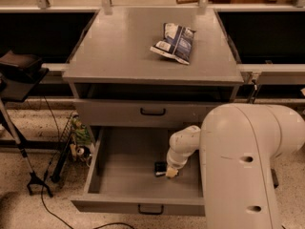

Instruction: Pick rxbar blueberry from middle drawer and place on counter

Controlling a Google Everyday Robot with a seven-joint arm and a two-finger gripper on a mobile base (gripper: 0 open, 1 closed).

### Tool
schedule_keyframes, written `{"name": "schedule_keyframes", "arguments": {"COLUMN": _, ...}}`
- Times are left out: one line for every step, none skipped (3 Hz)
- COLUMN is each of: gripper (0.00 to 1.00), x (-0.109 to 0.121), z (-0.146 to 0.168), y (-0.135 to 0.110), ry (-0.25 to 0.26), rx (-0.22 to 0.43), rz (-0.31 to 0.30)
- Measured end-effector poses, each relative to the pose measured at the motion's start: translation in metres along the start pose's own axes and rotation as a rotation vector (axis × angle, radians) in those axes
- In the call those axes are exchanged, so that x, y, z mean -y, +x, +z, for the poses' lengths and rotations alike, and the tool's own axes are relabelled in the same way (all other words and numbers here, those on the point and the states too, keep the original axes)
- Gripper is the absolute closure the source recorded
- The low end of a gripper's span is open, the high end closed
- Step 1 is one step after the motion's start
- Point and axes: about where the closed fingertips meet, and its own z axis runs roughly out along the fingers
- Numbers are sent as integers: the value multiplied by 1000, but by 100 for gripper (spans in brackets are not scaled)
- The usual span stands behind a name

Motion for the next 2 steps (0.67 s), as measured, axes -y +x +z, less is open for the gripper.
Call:
{"name": "schedule_keyframes", "arguments": {"gripper": 100, "x": -4, "z": -2, "y": -1, "ry": 22, "rx": 37, "rz": 4}}
{"name": "schedule_keyframes", "arguments": {"gripper": 100, "x": -17, "z": -24, "y": -2, "ry": 21, "rx": 67, "rz": 0}}
